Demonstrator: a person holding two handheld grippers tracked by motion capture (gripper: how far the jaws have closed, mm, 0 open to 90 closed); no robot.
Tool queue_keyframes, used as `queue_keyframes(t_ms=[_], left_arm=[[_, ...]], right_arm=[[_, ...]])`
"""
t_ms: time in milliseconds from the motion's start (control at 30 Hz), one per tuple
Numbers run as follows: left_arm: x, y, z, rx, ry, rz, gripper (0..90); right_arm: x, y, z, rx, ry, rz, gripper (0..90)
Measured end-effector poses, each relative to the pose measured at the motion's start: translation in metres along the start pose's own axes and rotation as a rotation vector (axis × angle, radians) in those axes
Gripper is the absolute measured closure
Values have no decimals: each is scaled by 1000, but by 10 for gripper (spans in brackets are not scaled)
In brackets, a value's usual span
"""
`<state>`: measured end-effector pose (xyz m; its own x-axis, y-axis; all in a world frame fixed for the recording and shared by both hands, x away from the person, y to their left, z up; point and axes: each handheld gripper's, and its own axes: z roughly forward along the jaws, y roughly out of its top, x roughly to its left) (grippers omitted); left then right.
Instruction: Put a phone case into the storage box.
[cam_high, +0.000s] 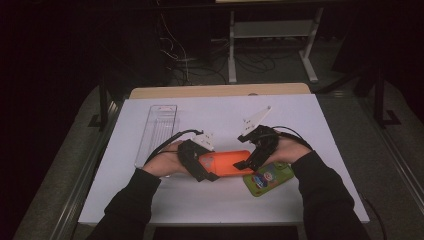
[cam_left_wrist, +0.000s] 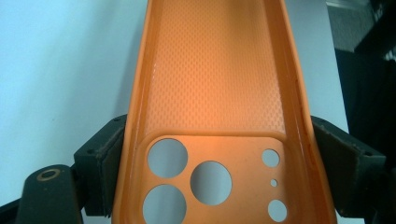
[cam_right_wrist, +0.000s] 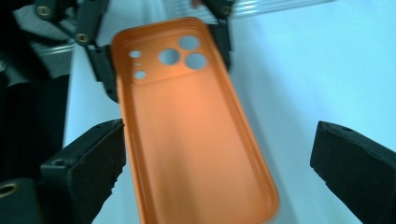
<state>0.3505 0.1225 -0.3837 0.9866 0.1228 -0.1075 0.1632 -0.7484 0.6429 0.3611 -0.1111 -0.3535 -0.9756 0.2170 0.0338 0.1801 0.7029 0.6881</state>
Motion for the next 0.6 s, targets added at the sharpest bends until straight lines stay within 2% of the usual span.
queue_keyframes(t_ms=[133,200,233,267,300,333,400,500,533,600], left_arm=[[2,-2,0,0,50,-48,159],[3,-2,-1,-1,70,-64,159],[3,-3,-1,-3,85,-71,159],[3,-3,-1,-1,101,-79,159],[5,-3,-2,10,118,-73,159],[5,-3,-2,17,132,-85,159],[6,-3,-3,18,162,-105,159],[8,-5,-1,10,193,-153,159],[9,-6,-2,25,203,-156,159],[9,-7,-1,10,229,-189,159]], right_arm=[[-4,-10,-11,-25,-56,68,20],[-7,-15,-16,-48,-82,94,18],[-6,-17,-18,-57,-98,130,17],[-7,-20,-20,-67,-113,141,16],[-8,-24,-21,-78,-131,149,14],[-9,-27,-23,-85,-145,167,13],[-9,-34,-25,-113,-153,233,10],[-11,-44,-26,-116,-180,283,10],[-12,-47,-26,-115,-193,304,10],[-11,-54,-25,-107,-219,334,9]])
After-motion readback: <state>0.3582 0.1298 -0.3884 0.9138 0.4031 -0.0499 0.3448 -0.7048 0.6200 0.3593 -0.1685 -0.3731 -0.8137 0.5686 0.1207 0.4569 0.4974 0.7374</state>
